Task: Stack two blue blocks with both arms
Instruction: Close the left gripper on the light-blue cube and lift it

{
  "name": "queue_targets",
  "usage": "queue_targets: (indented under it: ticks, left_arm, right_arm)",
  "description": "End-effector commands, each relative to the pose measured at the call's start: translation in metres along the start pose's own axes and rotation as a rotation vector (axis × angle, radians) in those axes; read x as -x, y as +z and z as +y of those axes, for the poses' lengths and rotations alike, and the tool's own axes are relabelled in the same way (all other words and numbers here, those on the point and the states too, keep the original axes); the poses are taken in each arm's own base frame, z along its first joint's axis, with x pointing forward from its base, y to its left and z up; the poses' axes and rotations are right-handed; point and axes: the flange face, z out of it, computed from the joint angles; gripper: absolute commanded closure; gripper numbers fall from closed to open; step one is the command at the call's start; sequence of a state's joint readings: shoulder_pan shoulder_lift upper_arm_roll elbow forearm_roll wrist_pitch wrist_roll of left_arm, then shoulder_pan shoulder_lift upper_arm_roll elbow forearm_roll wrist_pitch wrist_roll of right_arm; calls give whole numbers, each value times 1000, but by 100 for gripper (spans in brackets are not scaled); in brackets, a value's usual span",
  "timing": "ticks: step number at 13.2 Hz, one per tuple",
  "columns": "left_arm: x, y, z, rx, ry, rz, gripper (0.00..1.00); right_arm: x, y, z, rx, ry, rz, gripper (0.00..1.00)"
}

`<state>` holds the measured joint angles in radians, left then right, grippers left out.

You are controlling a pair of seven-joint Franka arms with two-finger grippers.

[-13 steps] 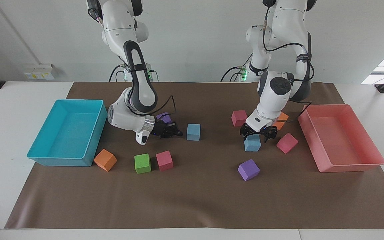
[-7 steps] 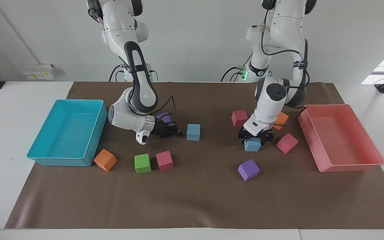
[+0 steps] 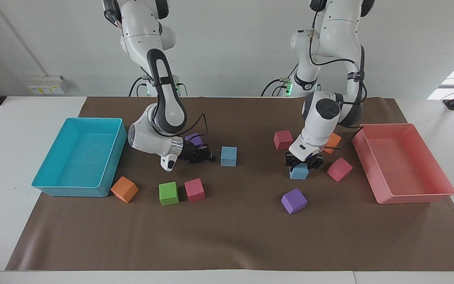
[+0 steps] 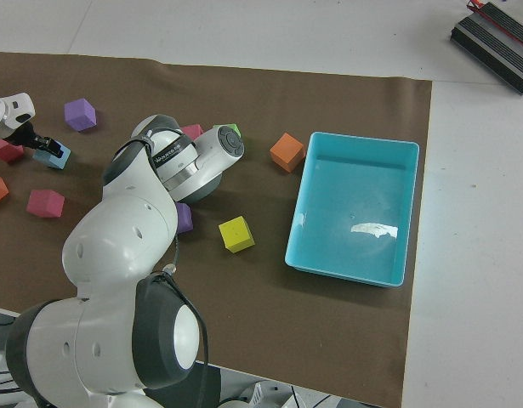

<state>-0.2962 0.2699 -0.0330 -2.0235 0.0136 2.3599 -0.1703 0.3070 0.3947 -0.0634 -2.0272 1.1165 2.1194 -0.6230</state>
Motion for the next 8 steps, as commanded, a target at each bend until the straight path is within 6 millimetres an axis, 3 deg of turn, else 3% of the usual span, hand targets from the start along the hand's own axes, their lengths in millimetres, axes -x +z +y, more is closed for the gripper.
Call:
queue_targets:
  ticks: [1, 3, 4, 8]
  left_arm:
    - [-3, -44, 4, -22, -4, -1, 81]
    - [-14, -81, 12, -25, -3, -10, 80]
    - [-18, -99, 26, -25, -20, -12, 80]
    - [-15, -124, 111, -3, -8, 26, 85]
  right_arm:
    - [3, 0, 1, -12, -13, 26, 100]
    - [3, 1, -1, -11, -14, 26, 100]
    - [3, 1, -1, -11, -14, 26, 100]
    - [3, 1, 0, -11, -12, 25, 100]
